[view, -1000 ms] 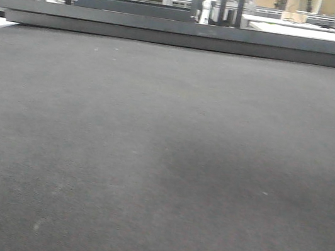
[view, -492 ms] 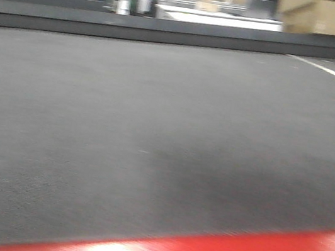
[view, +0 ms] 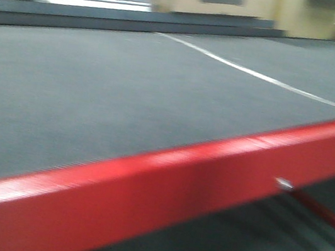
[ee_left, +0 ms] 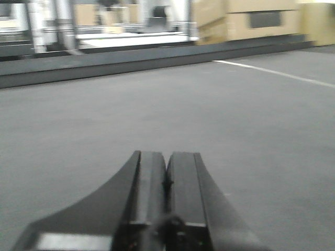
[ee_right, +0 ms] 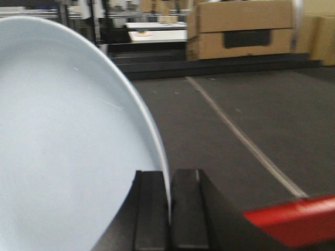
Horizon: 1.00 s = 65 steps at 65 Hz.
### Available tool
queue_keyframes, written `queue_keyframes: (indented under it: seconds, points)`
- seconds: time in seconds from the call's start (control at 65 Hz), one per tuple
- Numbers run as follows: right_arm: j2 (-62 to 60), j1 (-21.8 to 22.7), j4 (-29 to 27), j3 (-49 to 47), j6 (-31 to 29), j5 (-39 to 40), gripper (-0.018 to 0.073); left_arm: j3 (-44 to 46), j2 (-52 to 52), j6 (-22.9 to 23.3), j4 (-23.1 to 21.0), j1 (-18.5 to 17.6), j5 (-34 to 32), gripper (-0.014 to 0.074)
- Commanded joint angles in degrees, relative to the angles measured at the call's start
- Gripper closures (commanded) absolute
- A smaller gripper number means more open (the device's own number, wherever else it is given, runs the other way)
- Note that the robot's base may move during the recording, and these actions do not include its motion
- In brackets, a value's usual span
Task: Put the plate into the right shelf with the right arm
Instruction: 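Drive the base past the red workbench toward the shelf rack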
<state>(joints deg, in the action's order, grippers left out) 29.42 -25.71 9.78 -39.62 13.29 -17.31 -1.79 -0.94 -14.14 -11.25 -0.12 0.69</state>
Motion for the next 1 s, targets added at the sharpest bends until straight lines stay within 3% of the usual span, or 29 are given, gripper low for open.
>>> queue_keyframes:
  seconds: [0.0, 0.985]
  points:
    - [0.05, 0.09, 0.92, -1.52, -0.29, 5.99, 0.0505, -0.56, -0.64, 0.14, -0.12, -0.39, -4.97, 0.0643]
    - [0.05, 0.09, 0.92, -1.52, -0.29, 5.99, 0.0505, -0.56, -0.64, 0.14, -0.12, -0.39, -4.97, 0.0643]
